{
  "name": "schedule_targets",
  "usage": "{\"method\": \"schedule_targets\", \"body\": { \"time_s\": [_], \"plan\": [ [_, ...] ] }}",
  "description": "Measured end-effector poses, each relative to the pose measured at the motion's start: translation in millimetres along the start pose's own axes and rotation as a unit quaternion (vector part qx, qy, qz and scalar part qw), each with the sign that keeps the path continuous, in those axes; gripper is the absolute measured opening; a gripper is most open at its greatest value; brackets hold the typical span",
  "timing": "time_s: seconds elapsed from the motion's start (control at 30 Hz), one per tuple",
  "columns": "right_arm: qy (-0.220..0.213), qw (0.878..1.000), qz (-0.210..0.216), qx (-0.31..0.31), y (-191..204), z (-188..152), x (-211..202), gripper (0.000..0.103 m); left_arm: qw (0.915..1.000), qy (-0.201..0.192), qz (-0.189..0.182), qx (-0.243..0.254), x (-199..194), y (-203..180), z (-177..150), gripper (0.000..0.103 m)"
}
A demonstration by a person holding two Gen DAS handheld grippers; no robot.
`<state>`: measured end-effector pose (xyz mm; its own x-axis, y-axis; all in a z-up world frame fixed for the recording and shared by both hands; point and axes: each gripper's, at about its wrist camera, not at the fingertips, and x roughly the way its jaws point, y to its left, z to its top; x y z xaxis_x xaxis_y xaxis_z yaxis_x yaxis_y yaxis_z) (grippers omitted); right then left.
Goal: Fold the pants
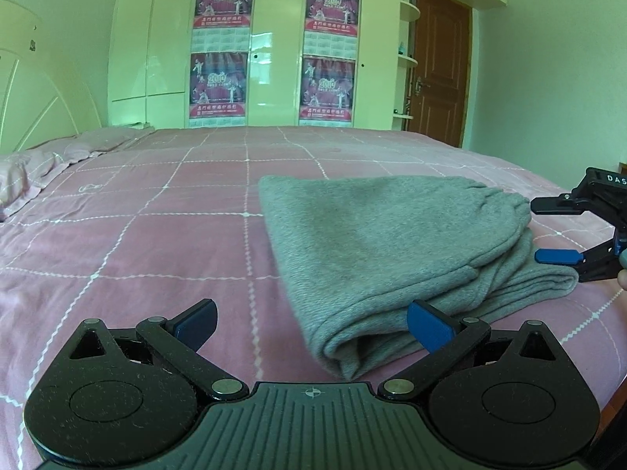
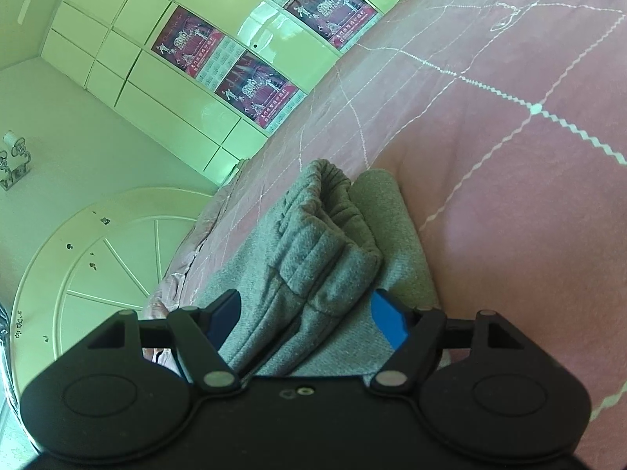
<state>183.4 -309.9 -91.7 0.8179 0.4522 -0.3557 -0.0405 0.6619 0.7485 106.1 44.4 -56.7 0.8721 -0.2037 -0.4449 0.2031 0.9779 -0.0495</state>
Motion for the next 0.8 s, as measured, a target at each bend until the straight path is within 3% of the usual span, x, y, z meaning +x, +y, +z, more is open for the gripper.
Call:
{"method": "schedule_targets", "body": {
  "time_s": [0.2,0.43,0.63,0.8],
  "plan": [
    [0.008,0.999,-0.028,0.033,3,6,11,0.067,0.9989,0.034,0.006,-0.03,5,16,-2,0.102],
    [-0.004,0.995,-0.024,0.092,-5,8,19,0.067,0.9975,0.056,0.012,-0.042,18,21,-10,0.102],
    [0.004,0.996,-0.046,0.074,1,11,33,0.067,0.9967,0.069,0.037,-0.018,36,9,-14,0.102],
    [0.016,0.997,-0.067,0.044,16,19,36,0.045,0.9943,0.055,0.068,-0.062,26,13,-16,0.102]
  ]
}}
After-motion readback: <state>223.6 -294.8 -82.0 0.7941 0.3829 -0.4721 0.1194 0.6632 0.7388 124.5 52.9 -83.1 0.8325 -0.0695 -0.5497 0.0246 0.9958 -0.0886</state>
